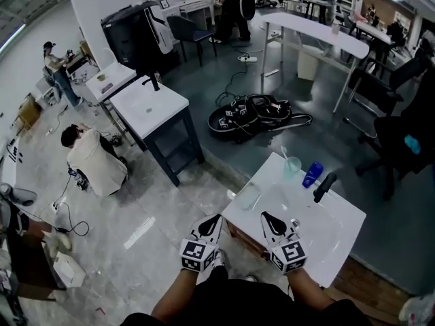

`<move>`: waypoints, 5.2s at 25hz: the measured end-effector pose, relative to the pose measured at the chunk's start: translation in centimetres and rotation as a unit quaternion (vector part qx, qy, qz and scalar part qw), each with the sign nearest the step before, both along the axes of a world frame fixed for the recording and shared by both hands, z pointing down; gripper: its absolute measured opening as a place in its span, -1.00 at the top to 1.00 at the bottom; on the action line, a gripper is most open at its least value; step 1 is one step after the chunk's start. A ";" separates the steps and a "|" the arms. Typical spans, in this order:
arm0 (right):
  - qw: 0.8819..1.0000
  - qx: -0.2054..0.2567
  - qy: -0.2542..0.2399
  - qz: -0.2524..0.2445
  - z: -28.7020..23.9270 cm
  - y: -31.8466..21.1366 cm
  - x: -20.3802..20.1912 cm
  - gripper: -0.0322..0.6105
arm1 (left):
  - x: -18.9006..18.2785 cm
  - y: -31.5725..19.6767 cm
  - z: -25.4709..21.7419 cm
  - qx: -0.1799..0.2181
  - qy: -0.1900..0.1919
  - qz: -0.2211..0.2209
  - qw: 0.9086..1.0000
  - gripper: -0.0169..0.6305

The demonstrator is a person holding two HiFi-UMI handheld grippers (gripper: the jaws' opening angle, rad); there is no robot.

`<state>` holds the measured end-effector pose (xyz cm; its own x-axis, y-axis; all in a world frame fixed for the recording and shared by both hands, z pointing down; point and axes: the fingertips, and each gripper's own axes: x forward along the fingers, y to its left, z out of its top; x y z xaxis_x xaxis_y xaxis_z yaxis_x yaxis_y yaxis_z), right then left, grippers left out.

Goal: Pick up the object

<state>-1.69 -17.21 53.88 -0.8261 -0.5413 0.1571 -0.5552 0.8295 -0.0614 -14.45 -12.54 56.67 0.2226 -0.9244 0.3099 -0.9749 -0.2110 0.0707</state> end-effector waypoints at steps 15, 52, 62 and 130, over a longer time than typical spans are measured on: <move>0.991 -0.004 0.018 0.135 0.9 -5.8 -1.5 0.84 | -1.8 -9.3 0.5 0.003 0.007 0.146 0.989 0.88; 0.984 -0.055 0.061 0.158 3.9 -7.7 3.6 0.84 | 3.0 -12.8 13.1 -0.155 -0.026 0.155 0.975 -0.71; 0.984 -0.087 0.068 0.137 6.2 -7.2 3.8 0.84 | 3.2 -11.0 19.5 -0.241 -0.066 0.151 0.957 -0.71; 0.983 -0.059 0.041 0.169 4.2 -9.3 6.2 0.84 | 3.8 -17.7 -0.1 -0.038 -0.006 0.113 0.993 -0.34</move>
